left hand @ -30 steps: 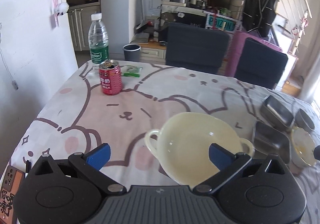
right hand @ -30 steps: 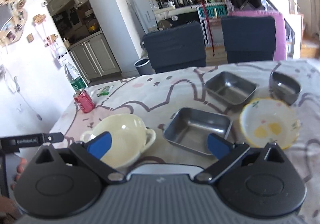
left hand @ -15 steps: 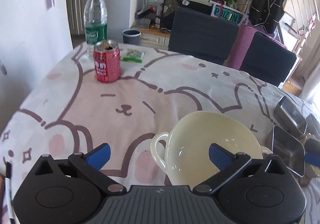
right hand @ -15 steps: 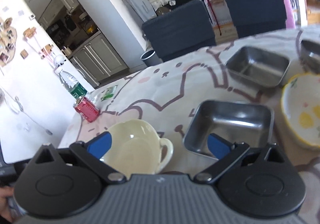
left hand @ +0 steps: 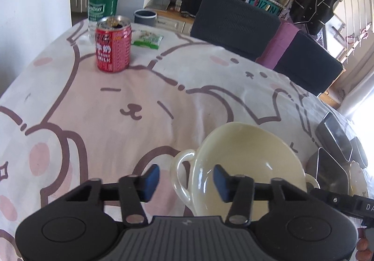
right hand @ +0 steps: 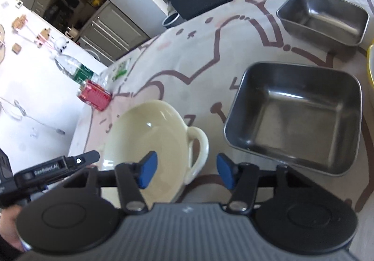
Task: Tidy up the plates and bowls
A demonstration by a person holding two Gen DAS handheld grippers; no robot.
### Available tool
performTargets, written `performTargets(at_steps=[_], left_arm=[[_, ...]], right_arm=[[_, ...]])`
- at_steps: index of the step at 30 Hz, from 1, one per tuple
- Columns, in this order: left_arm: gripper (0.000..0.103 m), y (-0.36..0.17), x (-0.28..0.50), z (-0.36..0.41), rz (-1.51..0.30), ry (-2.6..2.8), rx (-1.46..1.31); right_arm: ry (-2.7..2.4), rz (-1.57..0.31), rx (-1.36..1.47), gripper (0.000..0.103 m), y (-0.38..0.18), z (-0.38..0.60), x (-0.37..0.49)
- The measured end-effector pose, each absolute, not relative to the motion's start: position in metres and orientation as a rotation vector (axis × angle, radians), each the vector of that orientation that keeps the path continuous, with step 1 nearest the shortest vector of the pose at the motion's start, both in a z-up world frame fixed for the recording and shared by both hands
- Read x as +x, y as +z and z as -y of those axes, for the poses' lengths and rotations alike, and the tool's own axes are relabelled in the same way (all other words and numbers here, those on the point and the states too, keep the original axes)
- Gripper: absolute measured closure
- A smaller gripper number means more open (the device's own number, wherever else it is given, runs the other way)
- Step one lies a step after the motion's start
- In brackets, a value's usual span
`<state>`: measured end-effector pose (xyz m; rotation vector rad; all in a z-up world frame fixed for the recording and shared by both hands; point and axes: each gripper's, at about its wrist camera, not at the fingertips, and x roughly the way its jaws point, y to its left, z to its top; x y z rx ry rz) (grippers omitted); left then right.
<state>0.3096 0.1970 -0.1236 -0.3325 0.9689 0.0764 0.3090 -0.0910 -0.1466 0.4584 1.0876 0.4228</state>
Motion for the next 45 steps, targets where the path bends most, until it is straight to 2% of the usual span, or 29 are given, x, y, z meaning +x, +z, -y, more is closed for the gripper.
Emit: performTargets(at_steps=[3,10,15,34,45], left_arm=[[0.070,-0.130,0.314,-0.202,-0.992,0.089,-0.346],[0.077,-0.136,0.320,-0.205,-1.001,0.059,-0.376],[0.077,-0.138,0.323,-0.204,-1.007,0.056,-0.367],[0.073,-0.149,0.333,-0.195,-1.054,0.057,-0.320],[0.076,-0.151,0.332,-0.198,-1.046,0.045,-0.352]], right_arm=[[0.418,-1.101,0.446,0.048,-0.151,0.087,0.315],[0.404,-1.123,0.387,0.065,-0.161,0.081,0.326],[0.436,-1.111,0.350,0.076,-0.161,0.076,0.328],[0.423,-1.125,0.238,0.073,-0.165,0.057,0.338],[0.436,-1.110,0.190,0.072,-0.163,0.053,0.337]])
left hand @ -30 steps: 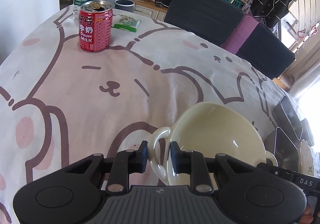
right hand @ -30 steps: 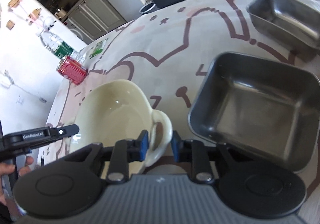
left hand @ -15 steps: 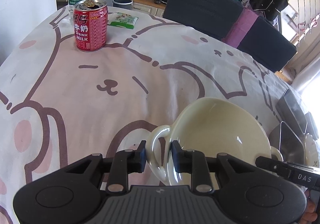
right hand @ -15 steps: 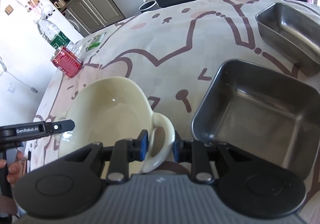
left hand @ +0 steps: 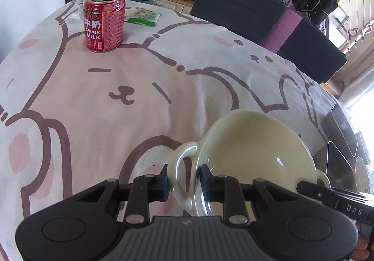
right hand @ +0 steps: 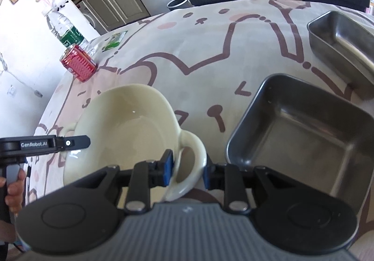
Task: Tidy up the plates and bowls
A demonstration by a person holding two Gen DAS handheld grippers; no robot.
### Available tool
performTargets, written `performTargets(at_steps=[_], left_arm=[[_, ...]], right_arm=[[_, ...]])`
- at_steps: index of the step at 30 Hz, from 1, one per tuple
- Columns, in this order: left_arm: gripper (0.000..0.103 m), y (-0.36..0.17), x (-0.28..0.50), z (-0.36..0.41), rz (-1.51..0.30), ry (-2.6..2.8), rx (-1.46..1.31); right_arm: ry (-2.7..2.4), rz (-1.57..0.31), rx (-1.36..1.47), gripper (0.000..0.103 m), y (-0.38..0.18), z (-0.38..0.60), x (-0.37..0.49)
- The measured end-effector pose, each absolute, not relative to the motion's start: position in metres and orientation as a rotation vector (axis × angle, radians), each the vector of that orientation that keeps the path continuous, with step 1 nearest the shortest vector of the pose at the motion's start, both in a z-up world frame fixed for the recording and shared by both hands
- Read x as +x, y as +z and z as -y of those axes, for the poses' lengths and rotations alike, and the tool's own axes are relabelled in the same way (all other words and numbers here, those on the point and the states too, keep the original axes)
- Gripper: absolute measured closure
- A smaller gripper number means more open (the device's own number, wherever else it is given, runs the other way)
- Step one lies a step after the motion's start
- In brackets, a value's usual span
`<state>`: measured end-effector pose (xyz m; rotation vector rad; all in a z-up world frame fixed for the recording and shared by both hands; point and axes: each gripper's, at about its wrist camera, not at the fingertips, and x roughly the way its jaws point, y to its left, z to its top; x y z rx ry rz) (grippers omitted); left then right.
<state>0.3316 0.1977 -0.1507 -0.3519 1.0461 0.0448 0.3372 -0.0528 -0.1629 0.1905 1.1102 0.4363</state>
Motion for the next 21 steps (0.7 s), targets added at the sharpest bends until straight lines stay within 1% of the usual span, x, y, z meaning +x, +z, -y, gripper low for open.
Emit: performTargets(at_steps=[11,21], left_arm=[[0.076,-0.149,0.324,-0.200,-1.017,0.020,-0.334],[0.077,-0.129,0.313,-0.204,-0.964,0.014,-0.354]], right_arm=[[0.454,-1.048,0.098,0.071,-0.159,0.048,0.331],[0.478,-0.980,0.074,0.071,-0.145,0.044,0.327]])
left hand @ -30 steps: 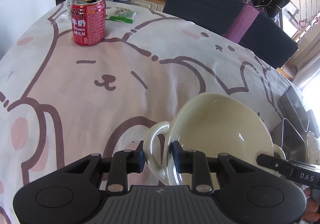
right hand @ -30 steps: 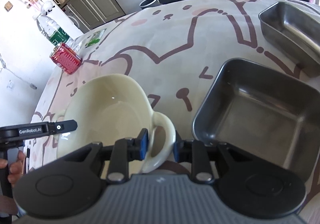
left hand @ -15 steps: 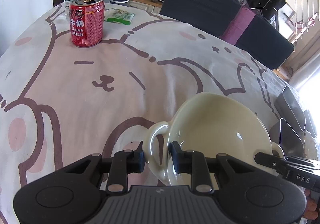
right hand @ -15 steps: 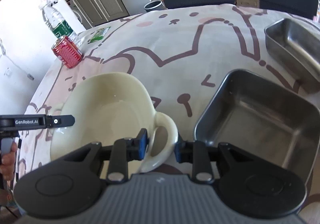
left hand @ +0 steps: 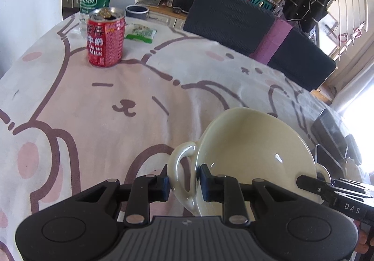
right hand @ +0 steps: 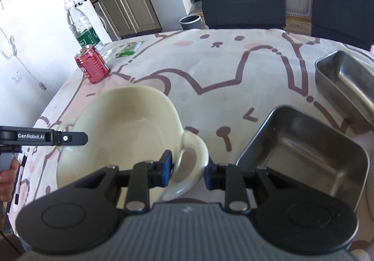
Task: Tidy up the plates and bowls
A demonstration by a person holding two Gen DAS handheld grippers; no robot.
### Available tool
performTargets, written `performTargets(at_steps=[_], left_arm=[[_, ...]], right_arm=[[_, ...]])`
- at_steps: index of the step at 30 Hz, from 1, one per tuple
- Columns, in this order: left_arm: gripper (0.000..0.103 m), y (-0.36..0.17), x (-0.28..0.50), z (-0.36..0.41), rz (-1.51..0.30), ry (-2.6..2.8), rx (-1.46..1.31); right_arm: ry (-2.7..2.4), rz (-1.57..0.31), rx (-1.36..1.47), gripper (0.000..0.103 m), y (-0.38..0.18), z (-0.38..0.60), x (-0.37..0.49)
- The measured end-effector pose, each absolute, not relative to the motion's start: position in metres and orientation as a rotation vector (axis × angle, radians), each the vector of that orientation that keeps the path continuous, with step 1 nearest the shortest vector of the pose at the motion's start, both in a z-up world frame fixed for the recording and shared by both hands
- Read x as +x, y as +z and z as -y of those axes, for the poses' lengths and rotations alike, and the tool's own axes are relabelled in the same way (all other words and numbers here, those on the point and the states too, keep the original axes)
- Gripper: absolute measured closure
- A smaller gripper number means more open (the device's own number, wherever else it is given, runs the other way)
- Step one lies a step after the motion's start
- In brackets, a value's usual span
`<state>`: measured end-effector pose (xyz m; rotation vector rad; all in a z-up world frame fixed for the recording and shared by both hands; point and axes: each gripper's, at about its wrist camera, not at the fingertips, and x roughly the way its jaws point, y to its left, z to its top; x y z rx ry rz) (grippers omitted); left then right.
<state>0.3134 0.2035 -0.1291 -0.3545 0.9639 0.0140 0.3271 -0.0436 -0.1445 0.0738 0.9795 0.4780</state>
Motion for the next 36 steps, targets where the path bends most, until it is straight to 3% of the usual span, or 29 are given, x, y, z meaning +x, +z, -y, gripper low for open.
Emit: performTargets(at_steps=[17,36], left_arm=[[0.081,-0.074,0.256,-0.142,-0.859,-0.110,-0.404],[0.081,-0.102,0.209,-0.075,-0.947,-0.247,-0.385]], right_arm=[[0.408,-0.877,0.148,0.072,-0.091,0.113,0.260],[0.291,-0.889,0.133,0.073,-0.087,0.186,0.182]])
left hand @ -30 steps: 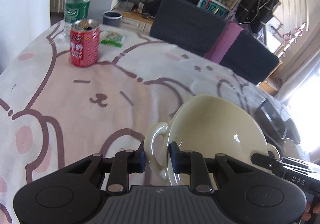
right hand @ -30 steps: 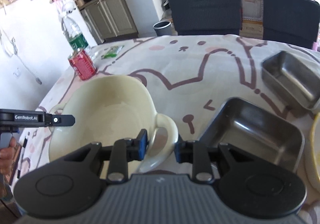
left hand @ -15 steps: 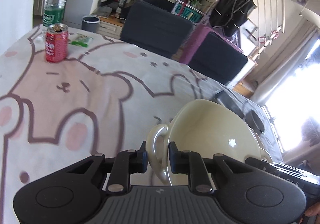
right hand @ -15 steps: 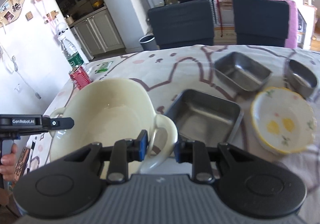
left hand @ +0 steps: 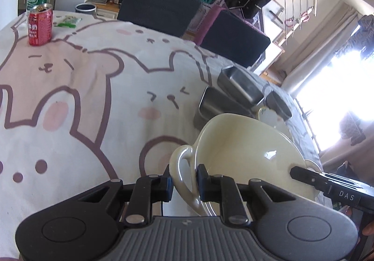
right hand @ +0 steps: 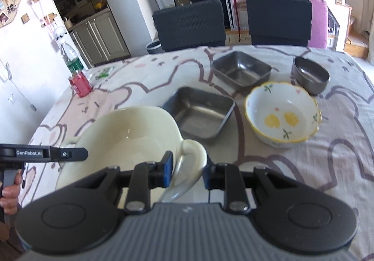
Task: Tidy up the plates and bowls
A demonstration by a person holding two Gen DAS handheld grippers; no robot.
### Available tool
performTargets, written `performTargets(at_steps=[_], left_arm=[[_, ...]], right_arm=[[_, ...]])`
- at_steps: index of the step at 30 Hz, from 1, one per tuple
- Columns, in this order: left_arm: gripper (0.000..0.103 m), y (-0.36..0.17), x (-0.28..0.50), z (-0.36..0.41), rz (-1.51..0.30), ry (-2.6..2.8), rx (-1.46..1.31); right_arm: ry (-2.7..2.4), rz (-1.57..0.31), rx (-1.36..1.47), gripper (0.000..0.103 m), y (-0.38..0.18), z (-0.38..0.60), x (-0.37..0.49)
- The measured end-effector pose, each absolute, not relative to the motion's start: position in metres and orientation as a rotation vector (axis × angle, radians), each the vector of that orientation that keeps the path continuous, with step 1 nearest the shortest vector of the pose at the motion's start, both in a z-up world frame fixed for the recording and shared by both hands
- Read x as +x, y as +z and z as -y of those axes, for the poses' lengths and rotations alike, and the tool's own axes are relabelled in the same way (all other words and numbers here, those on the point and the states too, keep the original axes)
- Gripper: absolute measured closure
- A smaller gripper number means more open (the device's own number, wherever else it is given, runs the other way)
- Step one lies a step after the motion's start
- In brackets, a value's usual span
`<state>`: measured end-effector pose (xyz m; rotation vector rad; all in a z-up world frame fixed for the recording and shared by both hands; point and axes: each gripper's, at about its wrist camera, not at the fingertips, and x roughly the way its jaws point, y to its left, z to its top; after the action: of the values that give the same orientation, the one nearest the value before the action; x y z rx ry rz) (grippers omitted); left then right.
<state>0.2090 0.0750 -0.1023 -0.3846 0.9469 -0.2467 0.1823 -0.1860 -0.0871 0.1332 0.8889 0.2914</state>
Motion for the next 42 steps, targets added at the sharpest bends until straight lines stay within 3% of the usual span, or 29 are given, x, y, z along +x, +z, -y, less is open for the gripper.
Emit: performTargets(at_steps=[42], left_arm=[[0.076,-0.157,0.218,-0.076,-1.079,-0.229,-0.389]], right_arm=[[0.288,-1.027,0.001,0.072,-0.120,0.171,0.192]])
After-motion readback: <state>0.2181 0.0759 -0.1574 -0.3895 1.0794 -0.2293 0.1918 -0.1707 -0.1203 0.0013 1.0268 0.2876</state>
